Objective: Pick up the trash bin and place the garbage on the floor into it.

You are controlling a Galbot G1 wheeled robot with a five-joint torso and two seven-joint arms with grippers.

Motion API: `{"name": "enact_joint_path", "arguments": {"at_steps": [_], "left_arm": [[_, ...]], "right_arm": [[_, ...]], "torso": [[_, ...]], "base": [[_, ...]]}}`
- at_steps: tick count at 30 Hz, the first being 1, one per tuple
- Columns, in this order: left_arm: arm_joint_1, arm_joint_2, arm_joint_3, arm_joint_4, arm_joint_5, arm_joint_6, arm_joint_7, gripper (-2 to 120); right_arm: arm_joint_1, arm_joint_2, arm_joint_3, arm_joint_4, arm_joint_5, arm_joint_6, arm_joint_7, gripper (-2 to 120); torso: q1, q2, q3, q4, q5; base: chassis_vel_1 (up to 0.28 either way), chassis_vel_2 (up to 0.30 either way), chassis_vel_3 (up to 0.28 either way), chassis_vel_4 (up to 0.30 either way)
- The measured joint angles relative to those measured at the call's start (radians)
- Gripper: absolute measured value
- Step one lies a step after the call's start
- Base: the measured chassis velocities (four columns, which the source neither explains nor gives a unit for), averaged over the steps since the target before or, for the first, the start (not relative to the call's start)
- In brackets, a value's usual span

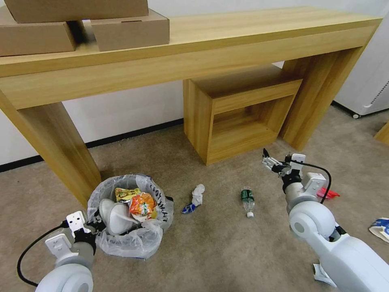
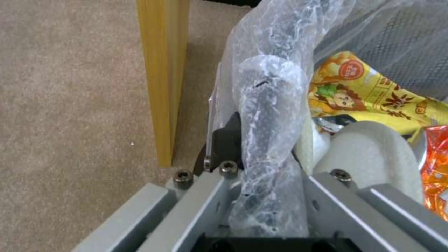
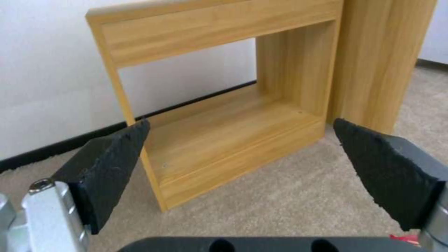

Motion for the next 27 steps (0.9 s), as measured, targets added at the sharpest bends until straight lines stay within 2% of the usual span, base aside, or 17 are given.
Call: {"name": "enact_joint_path", "arguments": {"at_steps": [9, 27], "left_arm": [[-0.006, 0.014, -0.024, 0.003, -0.028, 0.025, -0.025, 1], [-0.019, 0.016, -0.017, 0.029, -0.033, 0.021, -0.026, 1]], "right_arm": [[0.008, -0.003, -0.016, -0.002, -0.002, 0.001, -0.01, 100], [0.014, 0.004, -0.031, -0.014, -0.016, 0.01, -0.015, 100]], "torso": [[0.0, 0.0, 0.0, -0.0001, 0.0], [0.0, 0.0, 0.0, -0.0002, 0.0]], "base": [[-0.02, 0.015, 0.016, -0.013], [-0.071, 0.069, 0.075, -0.067]]}}
